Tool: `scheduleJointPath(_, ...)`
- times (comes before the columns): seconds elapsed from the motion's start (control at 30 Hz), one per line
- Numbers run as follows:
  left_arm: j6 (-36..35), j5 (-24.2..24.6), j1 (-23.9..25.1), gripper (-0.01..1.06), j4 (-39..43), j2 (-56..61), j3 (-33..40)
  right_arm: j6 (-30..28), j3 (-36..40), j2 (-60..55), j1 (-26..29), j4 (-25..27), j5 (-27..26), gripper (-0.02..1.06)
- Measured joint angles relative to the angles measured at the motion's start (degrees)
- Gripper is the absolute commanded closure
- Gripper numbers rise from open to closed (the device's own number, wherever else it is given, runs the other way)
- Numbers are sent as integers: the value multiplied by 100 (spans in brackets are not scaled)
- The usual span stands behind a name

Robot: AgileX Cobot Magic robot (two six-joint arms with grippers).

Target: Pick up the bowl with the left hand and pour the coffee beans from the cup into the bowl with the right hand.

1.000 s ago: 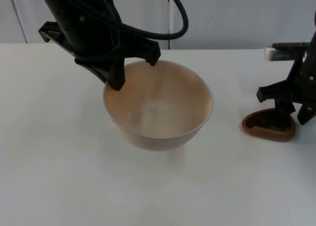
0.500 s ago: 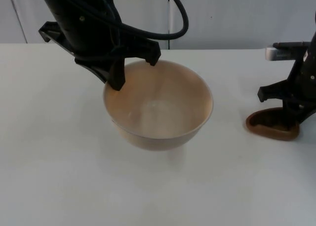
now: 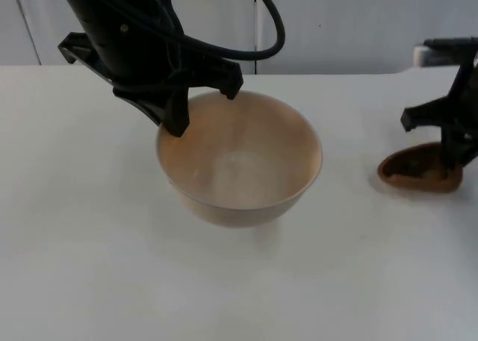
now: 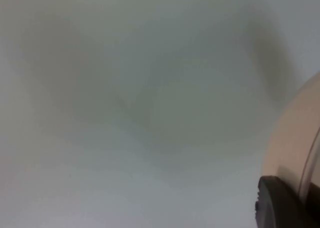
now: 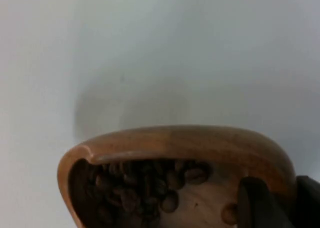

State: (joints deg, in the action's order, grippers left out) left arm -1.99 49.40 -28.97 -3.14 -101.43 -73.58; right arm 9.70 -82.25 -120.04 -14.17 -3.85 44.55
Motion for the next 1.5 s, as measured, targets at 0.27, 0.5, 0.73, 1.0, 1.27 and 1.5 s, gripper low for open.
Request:
scheduleJointPath(0.27,0,11,0,105,0,0,0,0,0,771,0,-21,37,105)
scheduleJointPath(0.5,0,57,0,105,0,0,0,-160,0,1365,0,-21,288,105)
scheduleJointPath(0.73,0,65,0,105,0,0,0,-364,0,1894,0,-21,576,105)
scheduleJointPath(1.0,0,100,0,105,0,0,0,-901,-253,2222,0,424,1313,105)
scheduleJointPath(1.27,0,133,0,105,0,0,0,-1369,-924,2222,0,883,2036,105)
scheduleJointPath(1.5,0,145,0,105,0,0,0,-1575,-1205,2222,0,983,2446,105)
